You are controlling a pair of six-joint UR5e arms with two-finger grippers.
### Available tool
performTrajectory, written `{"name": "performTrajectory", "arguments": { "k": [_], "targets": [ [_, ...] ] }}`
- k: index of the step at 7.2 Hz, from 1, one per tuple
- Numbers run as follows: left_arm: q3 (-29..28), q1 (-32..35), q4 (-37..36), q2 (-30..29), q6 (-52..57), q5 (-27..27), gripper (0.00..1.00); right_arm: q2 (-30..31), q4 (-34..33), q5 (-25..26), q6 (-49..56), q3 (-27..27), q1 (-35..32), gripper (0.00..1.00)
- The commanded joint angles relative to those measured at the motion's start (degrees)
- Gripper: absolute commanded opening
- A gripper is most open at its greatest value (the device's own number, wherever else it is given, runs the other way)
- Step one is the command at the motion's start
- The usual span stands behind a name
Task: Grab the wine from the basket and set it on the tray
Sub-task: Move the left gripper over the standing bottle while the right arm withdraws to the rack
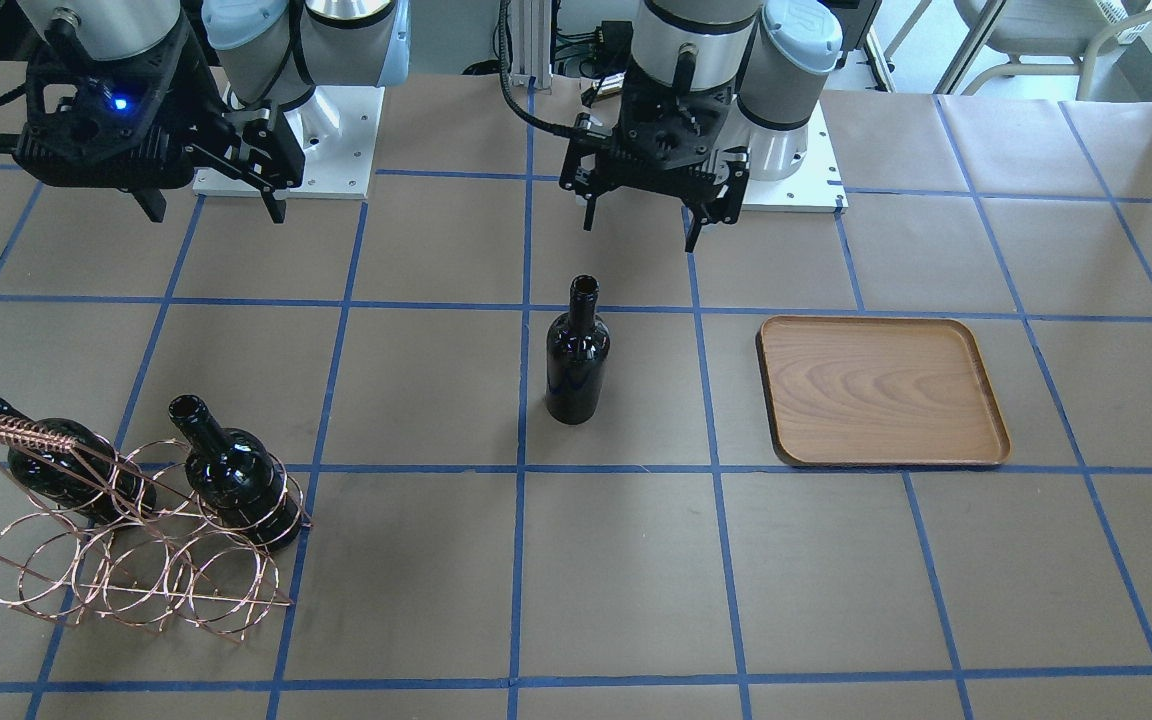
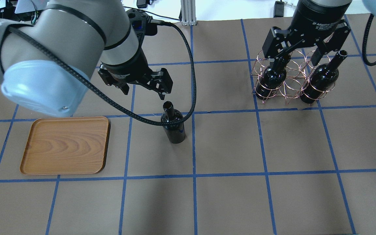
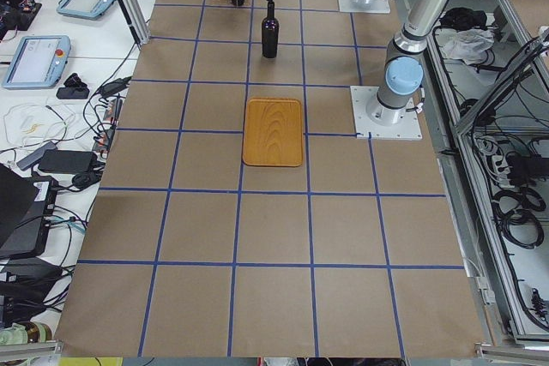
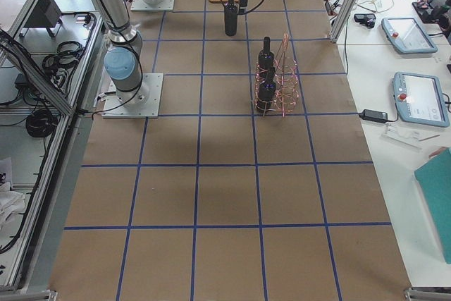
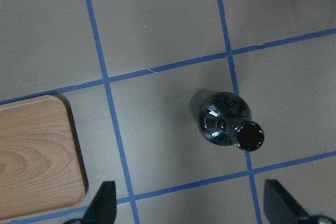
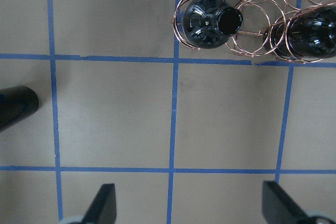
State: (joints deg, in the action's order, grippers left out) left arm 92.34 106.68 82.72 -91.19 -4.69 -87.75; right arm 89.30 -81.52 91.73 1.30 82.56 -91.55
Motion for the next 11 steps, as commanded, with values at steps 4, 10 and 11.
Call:
{"name": "performTrajectory", "arguments": {
  "k": [4,10,11],
  "targets": [
    [1.3,1.7,-7.5,-7.4,0.4,0.9,1.0,0.2,-2.1,-0.5,1.1,0.5,0.0,0.96],
    [5.0,1.7,-9.9,-8.4,2.1,0.7,0.67,0.3,-1.5,-0.3,0.2,1.1,0.0,0.96],
    [5.0,1.7,-9.9,-8.5,2.1,0.7,0.56,0.6,-1.5,-0.4,0.2,1.7,0.0,0.96]
  ]
}}
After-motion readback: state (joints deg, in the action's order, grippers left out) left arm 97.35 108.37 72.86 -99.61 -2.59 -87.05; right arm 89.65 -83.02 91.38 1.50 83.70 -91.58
